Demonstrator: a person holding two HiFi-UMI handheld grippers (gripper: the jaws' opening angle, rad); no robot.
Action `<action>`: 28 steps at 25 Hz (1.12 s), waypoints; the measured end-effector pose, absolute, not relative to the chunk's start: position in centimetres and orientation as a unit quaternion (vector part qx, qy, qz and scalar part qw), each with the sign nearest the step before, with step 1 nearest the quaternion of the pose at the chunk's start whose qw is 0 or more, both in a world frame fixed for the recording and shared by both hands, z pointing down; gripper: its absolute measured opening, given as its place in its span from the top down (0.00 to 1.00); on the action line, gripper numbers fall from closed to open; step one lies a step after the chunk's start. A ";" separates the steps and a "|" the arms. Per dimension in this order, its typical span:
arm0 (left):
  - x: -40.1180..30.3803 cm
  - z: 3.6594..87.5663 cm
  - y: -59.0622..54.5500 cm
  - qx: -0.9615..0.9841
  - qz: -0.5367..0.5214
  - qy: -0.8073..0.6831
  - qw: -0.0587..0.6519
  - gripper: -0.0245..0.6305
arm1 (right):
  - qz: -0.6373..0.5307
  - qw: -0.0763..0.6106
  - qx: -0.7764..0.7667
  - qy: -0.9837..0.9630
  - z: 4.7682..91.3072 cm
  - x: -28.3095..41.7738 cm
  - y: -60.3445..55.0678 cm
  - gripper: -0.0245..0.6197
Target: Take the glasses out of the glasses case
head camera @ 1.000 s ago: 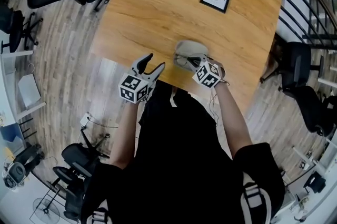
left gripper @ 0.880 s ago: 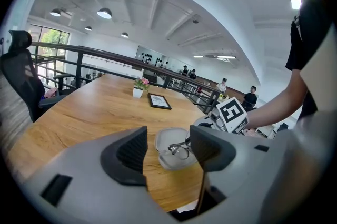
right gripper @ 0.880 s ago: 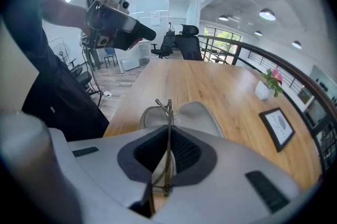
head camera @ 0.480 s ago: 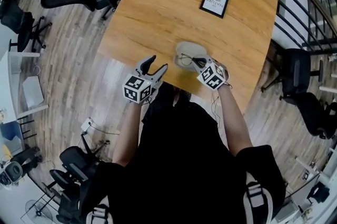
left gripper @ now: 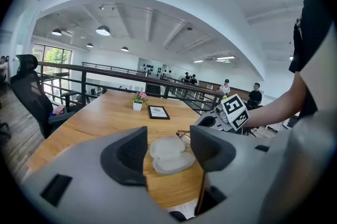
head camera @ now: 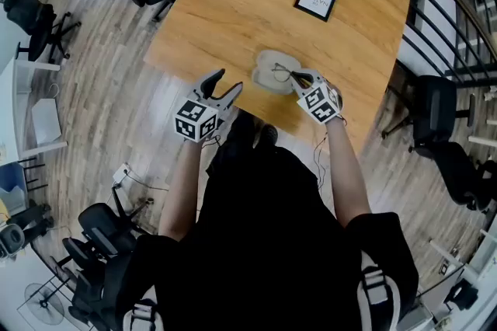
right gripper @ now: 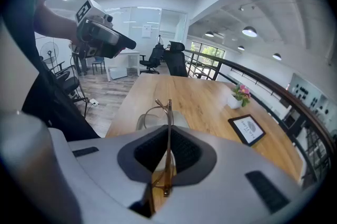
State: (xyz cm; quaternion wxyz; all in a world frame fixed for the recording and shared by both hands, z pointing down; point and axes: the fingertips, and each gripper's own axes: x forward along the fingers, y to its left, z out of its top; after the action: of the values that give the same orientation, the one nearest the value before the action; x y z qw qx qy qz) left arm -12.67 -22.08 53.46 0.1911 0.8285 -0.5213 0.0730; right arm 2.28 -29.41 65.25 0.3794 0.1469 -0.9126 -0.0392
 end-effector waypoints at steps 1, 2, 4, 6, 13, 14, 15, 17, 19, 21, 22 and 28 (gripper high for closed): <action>-12.7 53.4 -21.9 0.827 0.072 -0.524 0.190 0.57 | -0.039 0.378 0.148 -0.913 65.2 2.5 -29.3 0.92; -12.6 53.4 -21.7 0.826 0.072 -0.525 0.190 0.57 | -0.038 0.376 0.150 -0.913 65.2 2.8 -29.2 0.92; -12.3 53.4 -21.5 0.826 0.072 -0.527 0.188 0.57 | -0.038 0.374 0.155 -0.913 65.1 3.3 -29.2 0.92; -12.1 53.5 -21.2 0.826 0.073 -0.527 0.188 0.57 | -0.040 0.370 0.164 -0.913 65.0 3.8 -29.1 0.92; -11.3 53.7 -20.6 0.826 0.076 -0.525 0.190 0.57 | -0.028 0.351 0.190 -0.917 64.5 4.9 -29.3 0.92; -11.2 53.7 -20.6 0.826 0.076 -0.525 0.190 0.57 | -0.028 0.348 0.192 -0.917 64.4 4.9 -29.4 0.92; -11.2 53.7 -20.6 0.826 0.077 -0.525 0.190 0.57 | -0.028 0.346 0.193 -0.918 64.4 5.0 -29.4 0.92; -11.3 53.6 -20.8 0.826 0.077 -0.526 0.188 0.57 | -0.028 0.342 0.195 -0.919 64.3 5.0 -29.5 0.92; -11.4 53.5 -20.8 0.826 0.079 -0.526 0.187 0.57 | -0.028 0.339 0.197 -0.920 64.3 4.9 -29.6 0.92; -11.7 53.4 -20.8 0.825 0.081 -0.528 0.186 0.57 | -0.026 0.338 0.198 -0.920 64.1 4.8 -29.5 0.92; -11.9 53.3 -20.7 0.824 0.081 -0.529 0.186 0.57 | -0.026 0.338 0.199 -0.919 64.1 4.8 -29.5 0.92; -12.5 53.4 -20.7 0.821 0.079 -0.533 0.188 0.57 | -0.017 0.340 0.200 -0.919 65.0 5.0 -29.0 0.92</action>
State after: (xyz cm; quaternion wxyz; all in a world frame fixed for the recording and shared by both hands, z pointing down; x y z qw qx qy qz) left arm -12.47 -20.70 53.42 0.1884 0.8209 -0.5333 0.0789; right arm 5.00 -29.02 64.96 0.3405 0.2000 -0.9186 -0.0173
